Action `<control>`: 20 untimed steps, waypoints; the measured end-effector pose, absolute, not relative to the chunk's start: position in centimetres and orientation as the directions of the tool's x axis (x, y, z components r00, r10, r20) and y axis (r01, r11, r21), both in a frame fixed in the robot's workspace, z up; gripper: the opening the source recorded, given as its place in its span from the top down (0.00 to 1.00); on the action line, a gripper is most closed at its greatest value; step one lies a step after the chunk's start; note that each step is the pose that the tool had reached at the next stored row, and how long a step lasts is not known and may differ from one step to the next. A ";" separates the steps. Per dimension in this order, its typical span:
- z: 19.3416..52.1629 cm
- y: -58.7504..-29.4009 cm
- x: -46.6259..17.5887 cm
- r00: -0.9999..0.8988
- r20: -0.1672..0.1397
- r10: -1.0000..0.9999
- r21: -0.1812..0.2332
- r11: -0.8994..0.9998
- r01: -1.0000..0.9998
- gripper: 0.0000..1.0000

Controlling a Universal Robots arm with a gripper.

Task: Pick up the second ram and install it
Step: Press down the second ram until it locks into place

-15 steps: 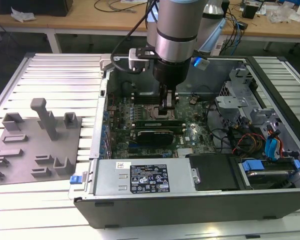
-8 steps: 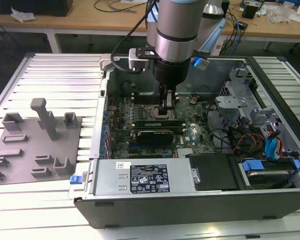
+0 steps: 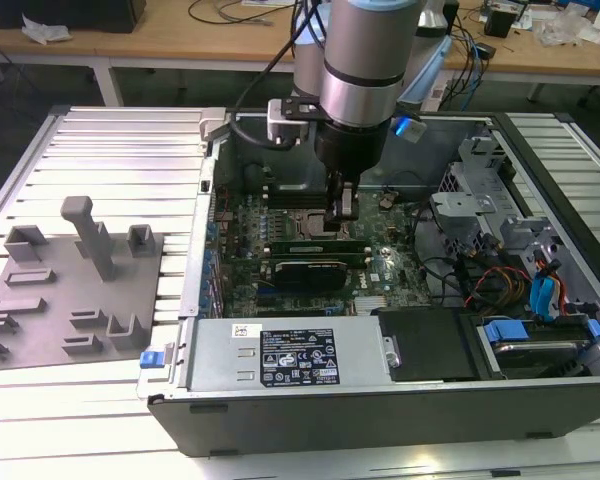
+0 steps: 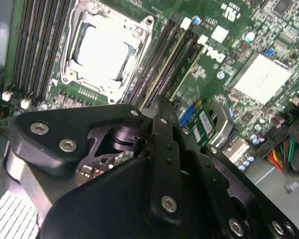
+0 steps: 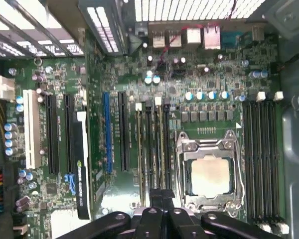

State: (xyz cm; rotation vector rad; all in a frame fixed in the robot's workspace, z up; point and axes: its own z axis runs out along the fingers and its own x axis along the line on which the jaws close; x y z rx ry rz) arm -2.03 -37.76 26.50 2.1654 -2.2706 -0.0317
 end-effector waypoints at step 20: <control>22.9 -37.5 2.0 -0.033 -0.016 -0.999 0.028 0.032 -0.999 0.89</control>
